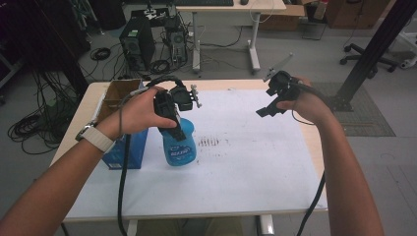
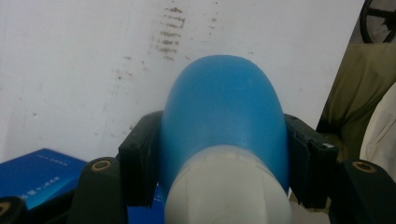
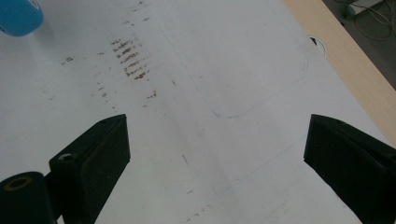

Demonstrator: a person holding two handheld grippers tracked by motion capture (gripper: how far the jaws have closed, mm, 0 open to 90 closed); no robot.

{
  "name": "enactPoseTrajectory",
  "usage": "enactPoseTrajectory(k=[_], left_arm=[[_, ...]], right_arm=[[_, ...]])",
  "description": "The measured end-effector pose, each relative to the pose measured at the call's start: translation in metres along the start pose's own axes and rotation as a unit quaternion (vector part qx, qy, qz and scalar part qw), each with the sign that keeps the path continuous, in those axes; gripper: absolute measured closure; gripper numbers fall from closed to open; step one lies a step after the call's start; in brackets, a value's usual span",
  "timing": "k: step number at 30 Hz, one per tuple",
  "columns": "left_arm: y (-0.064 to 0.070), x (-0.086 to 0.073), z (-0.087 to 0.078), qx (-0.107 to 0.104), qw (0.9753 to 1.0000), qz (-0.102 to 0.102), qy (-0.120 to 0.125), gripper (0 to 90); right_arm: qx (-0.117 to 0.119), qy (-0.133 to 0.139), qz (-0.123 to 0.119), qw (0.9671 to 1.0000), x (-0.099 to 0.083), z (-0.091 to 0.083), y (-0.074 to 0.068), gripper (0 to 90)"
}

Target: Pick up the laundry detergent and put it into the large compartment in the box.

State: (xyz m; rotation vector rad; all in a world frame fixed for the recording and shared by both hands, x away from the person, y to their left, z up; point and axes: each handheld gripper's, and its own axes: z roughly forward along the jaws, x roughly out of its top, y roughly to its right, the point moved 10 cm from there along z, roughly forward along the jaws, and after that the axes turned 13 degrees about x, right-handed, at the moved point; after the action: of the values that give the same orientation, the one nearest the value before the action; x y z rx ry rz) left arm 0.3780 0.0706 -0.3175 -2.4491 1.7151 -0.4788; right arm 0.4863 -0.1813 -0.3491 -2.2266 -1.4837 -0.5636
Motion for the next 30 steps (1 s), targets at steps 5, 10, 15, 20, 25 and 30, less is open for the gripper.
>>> enactPoseTrajectory(k=[5,10,15,20,25,30], left_arm=[[-0.004,-0.002,-0.008,0.004,0.9996,-0.027,-0.005,37.4],[-0.007,-0.003,-0.017,0.011,0.9989,-0.045,0.0,37.4],[-0.011,-0.005,-0.026,0.017,0.9981,-0.06,0.0,37.4],[-0.014,-0.005,-0.034,0.019,0.9966,-0.08,-0.001,37.4],[-0.018,-0.006,-0.041,0.029,0.9944,-0.102,-0.007,37.4],[-0.024,-0.007,-0.047,0.035,0.9918,-0.122,-0.009,37.4]], right_arm=[[0.001,0.0,-0.002,1.0,0.001,0.0,-0.001,7.1],[0.002,0.0,-0.004,1.0,0.002,0.001,-0.002,7.2],[0.002,0.002,-0.006,1.0,0.003,0.001,-0.003,7.2],[0.001,0.003,-0.006,1.0,0.003,0.0,-0.003,7.2],[0.001,0.005,-0.006,1.0,0.003,-0.001,-0.003,7.2],[0.001,0.005,-0.008,0.9999,0.003,-0.002,-0.003,7.2]])
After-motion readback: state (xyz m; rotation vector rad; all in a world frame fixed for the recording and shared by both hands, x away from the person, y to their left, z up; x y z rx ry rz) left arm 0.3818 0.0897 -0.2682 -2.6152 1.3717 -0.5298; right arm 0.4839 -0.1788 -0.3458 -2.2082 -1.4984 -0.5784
